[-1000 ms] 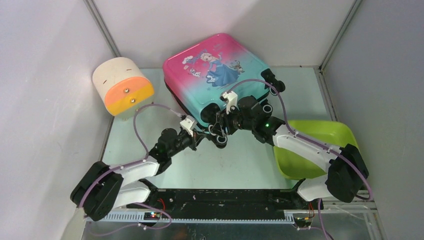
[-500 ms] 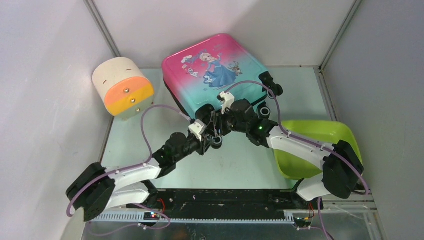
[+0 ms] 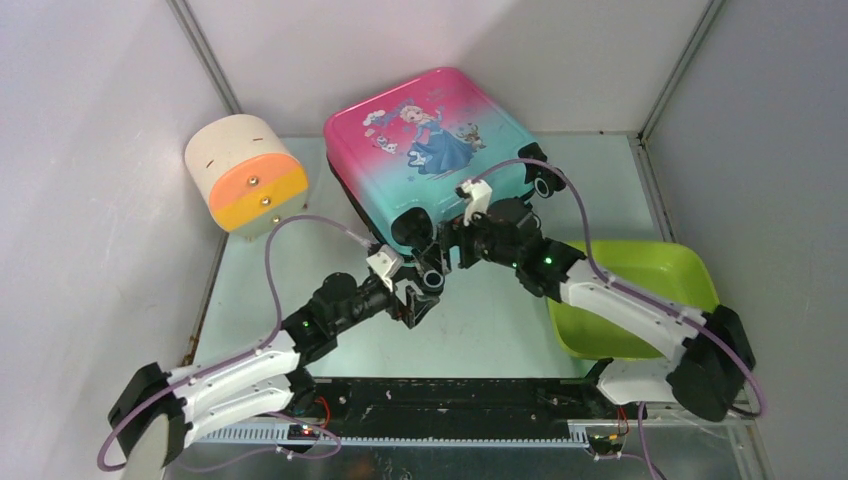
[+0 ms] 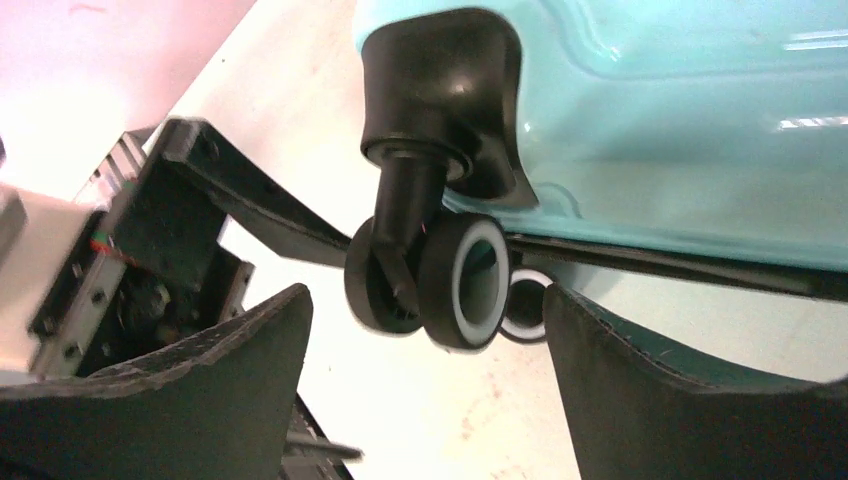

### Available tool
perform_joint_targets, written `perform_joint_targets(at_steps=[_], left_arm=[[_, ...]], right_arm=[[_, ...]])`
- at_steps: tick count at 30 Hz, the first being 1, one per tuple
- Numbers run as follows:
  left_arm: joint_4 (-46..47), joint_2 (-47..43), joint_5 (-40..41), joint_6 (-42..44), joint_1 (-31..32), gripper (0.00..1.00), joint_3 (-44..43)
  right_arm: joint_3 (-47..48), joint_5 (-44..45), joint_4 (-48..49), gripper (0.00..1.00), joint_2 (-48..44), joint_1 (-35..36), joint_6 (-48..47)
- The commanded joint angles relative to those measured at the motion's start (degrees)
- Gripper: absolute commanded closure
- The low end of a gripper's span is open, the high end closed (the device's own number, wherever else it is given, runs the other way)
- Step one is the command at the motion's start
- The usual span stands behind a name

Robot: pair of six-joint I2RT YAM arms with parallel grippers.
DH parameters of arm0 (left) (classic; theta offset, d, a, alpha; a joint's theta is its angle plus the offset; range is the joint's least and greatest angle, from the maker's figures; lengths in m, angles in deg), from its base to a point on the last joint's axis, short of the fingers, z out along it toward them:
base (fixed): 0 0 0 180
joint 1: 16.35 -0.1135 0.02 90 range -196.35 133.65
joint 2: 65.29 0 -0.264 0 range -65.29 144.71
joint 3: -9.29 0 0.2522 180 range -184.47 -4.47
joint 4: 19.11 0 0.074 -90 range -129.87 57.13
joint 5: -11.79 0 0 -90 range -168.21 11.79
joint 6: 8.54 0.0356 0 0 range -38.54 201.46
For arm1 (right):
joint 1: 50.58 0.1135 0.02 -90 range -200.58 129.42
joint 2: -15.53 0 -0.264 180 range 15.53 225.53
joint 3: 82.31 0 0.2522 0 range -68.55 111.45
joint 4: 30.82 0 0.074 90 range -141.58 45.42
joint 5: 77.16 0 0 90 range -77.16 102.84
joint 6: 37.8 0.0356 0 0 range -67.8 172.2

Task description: Open, take out, and arrange the luggage

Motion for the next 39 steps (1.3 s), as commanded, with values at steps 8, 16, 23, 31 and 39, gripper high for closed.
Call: perform_joint_targets(at_steps=[8, 16, 23, 31, 39], left_arm=[[-18.22, -17.31, 12.46, -1.16, 0.37, 0.00, -3.54], [-41.33, -19.38, 32.56, -11.26, -0.13, 0.00, -13.60], [-38.44, -16.64, 20.39, -11.39, -0.18, 0.17, -16.70], [-32.49, -13.78, 13.53, -20.14, -0.18, 0.64, -14.82], [-29.39, -6.91, 13.35, -21.57, -0.22, 0.73, -14.06]], right_arm=[[-18.72, 1.98, 12.43, 0.14, -15.35, -2.26, 1.64], [-35.40, 12.06, 41.06, 0.26, -12.28, 4.07, 1.42], [-38.27, 16.84, 69.52, 0.35, 4.75, 10.41, -2.94], [-37.28, 20.27, 89.56, 0.44, 19.80, 14.47, -5.30], [-37.28, 21.97, 89.81, 0.35, 19.95, 14.75, -9.19]])
